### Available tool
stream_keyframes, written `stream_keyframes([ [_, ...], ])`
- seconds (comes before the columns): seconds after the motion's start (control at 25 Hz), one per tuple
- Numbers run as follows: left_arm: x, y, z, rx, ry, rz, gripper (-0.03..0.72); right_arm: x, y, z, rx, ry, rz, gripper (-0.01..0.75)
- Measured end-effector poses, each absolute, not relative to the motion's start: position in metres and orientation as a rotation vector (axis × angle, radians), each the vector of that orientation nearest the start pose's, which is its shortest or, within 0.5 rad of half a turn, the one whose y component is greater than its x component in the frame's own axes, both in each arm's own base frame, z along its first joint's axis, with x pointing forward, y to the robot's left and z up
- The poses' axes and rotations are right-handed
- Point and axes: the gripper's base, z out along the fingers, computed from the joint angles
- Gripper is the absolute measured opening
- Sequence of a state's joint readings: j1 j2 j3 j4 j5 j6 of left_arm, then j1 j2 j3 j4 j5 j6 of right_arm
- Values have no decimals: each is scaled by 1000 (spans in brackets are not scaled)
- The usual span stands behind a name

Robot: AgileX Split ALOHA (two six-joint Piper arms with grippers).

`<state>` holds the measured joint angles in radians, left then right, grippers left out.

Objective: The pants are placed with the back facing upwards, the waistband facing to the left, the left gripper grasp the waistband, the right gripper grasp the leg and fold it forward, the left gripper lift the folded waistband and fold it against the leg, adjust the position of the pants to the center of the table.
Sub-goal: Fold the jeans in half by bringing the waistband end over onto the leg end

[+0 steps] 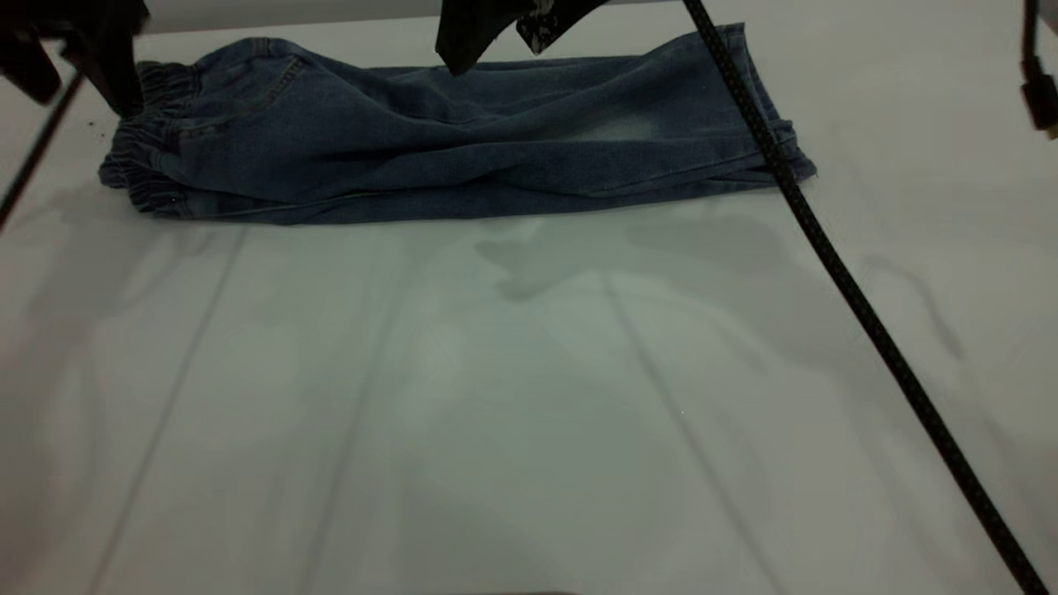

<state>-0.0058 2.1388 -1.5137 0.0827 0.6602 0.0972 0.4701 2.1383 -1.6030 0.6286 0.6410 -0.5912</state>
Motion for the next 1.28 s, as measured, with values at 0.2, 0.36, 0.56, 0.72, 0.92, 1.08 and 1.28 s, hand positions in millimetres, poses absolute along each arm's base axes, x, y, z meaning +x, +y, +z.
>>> stream_keyframes([
  [0.2,453,1,127,168,2720,95,499,404,240,181,-793,2427,597,497],
  [0.36,458,1,114,114,2695,82,499,409,240,183,-757,2392,577,497],
  [0.56,461,1,97,101,2691,74,499,416,241,186,-658,2338,591,497],
  [0.72,463,1,85,96,2692,70,499,418,249,174,-645,2316,615,497],
  [0.92,464,1,80,95,2692,69,499,416,260,155,-666,2312,655,497],
  [1.08,465,0,74,91,2698,66,468,418,263,148,-642,2306,689,497],
  [1.28,468,-1,66,65,2696,51,248,419,265,143,-638,2291,705,497],
])
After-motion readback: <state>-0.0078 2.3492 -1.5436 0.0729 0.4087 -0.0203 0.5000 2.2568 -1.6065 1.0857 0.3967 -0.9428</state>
